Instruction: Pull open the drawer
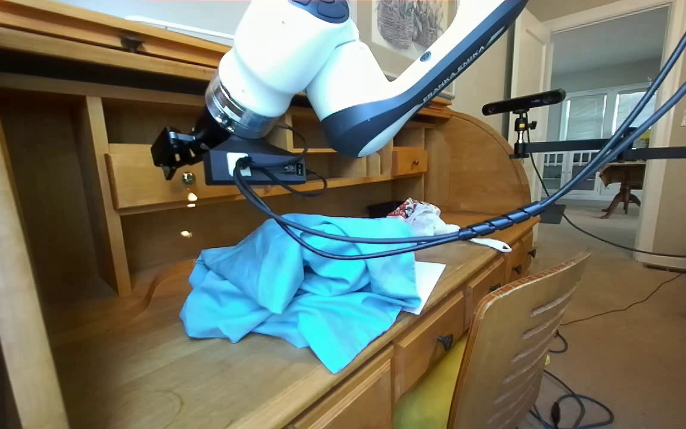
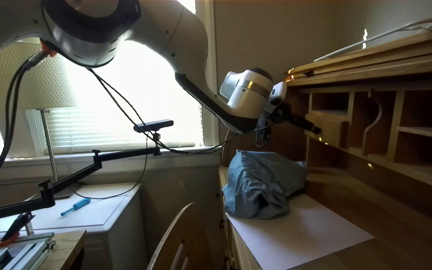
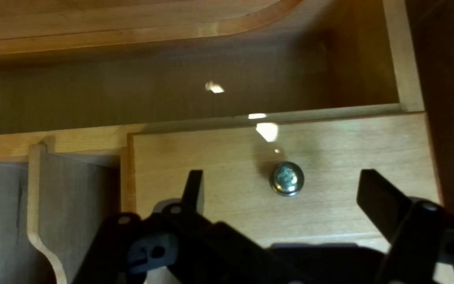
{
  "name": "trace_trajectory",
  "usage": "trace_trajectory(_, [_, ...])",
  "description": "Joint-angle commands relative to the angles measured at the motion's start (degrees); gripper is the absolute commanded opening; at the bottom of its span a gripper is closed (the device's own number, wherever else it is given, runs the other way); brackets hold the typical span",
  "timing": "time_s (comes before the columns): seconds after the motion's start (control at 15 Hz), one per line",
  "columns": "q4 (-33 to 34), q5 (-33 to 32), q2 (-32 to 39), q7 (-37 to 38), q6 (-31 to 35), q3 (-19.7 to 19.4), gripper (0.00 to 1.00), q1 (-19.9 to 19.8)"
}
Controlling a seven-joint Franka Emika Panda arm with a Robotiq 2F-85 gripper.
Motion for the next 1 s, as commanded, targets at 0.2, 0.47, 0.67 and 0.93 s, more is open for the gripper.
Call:
trace_trajectory(0.2, [3.7, -2.9, 2.0, 5.1, 2.7, -2.9, 0.62, 1.3])
trace_trajectory(0.47, [4.1, -3.1, 2.3, 6.1, 3.6, -4.3, 0.32, 1.9])
trace_trajectory(0.67, [4.2, -3.6, 2.3, 6.7, 3.7, -4.9, 0.17, 2.1])
trace_trajectory(0.93, [3.9, -3.5, 2.4, 6.6, 3.6, -5.3, 0.21, 2.2])
